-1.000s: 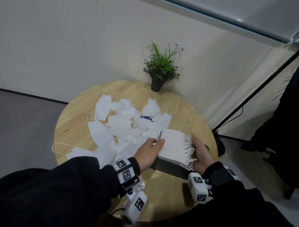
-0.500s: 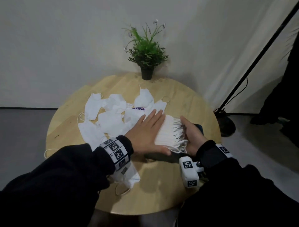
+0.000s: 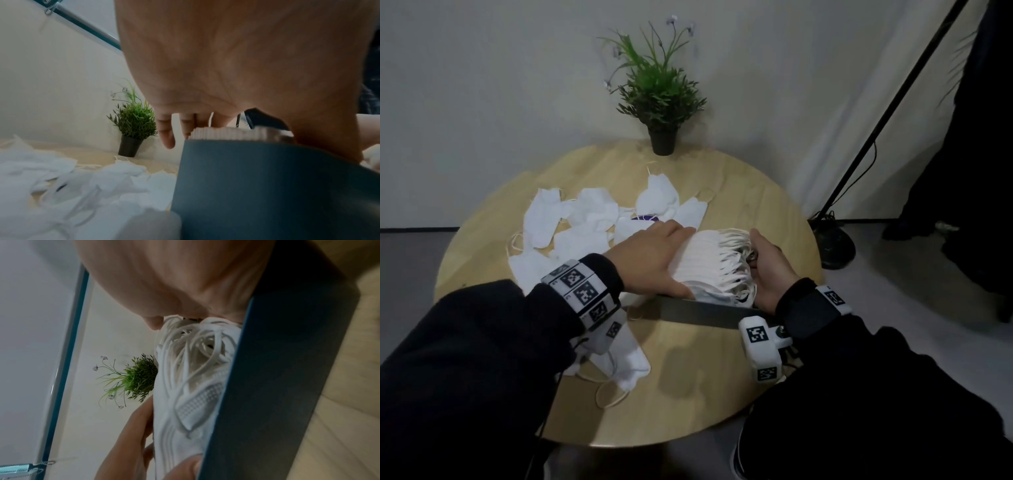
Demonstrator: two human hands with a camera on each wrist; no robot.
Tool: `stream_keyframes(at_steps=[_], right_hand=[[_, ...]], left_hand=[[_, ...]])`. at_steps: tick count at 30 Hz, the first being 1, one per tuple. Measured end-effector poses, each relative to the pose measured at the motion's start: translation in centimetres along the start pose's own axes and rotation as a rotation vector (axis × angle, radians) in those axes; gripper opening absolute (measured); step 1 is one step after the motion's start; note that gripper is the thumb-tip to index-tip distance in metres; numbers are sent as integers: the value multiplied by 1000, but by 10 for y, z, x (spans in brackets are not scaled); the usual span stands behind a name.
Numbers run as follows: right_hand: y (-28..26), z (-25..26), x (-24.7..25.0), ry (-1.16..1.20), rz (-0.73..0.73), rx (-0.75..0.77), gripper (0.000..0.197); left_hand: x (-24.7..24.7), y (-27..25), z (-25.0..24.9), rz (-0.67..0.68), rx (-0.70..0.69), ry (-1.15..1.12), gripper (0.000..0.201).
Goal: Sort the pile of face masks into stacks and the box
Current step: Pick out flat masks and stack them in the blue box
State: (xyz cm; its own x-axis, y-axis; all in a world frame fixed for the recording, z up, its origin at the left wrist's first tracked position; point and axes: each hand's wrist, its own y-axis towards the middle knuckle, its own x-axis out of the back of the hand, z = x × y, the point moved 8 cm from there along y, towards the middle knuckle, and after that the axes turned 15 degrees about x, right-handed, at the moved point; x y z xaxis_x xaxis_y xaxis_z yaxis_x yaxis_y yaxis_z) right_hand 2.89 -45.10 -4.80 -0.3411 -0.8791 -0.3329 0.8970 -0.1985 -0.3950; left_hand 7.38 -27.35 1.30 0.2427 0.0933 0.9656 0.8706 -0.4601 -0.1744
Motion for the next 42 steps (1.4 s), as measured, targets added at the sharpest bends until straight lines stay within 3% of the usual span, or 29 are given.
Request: stream_keyframes(at_steps=[7, 10, 13, 15, 19, 21, 24, 25, 27, 29, 31, 37, 42], right_hand=[[-3, -3, -11, 13, -3, -8, 67], [-2, -8, -11, -3, -17, -51, 74], [-2, -6, -11, -64, 0, -70, 72], [-5, -5, -20, -39, 58, -81, 72], [-10, -7, -31, -78, 149, -103, 70], [-13, -4, -33, -119, 161, -93, 65], [-15, -2, -33, -112, 153, -85, 67], [-14, -4, -33, -79, 153, -108, 72], [-18, -6, -37, -36, 166, -145, 78], [-21, -3, -41, -75, 155, -114, 74], [-23, 0, -43, -120, 168, -68, 69], [-17, -5, -30, -84, 218, -124, 79], [-18, -7, -30, -151, 231, -91, 72]], left_hand=[[9, -4, -5, -112, 8, 70, 114], [8, -3, 0, -52, 51, 195, 122], [2, -8, 3, 56, 70, -81, 137], [0, -15, -5, 24, 44, -255, 139], [-15, -27, -14, -5, 70, -148, 130], [-3, -27, 1, -61, 151, -412, 110], [-5, -31, 52, -163, 485, -1200, 50], [-18, -35, 59, -129, 606, -1441, 39], [-45, -40, 50, 10, 732, -1729, 40], [-59, -40, 40, 64, 767, -1774, 45], [-63, -39, 37, 35, 798, -1736, 43], [-65, -41, 37, 50, 852, -1723, 51], [-68, -42, 22, 86, 785, -1777, 51]])
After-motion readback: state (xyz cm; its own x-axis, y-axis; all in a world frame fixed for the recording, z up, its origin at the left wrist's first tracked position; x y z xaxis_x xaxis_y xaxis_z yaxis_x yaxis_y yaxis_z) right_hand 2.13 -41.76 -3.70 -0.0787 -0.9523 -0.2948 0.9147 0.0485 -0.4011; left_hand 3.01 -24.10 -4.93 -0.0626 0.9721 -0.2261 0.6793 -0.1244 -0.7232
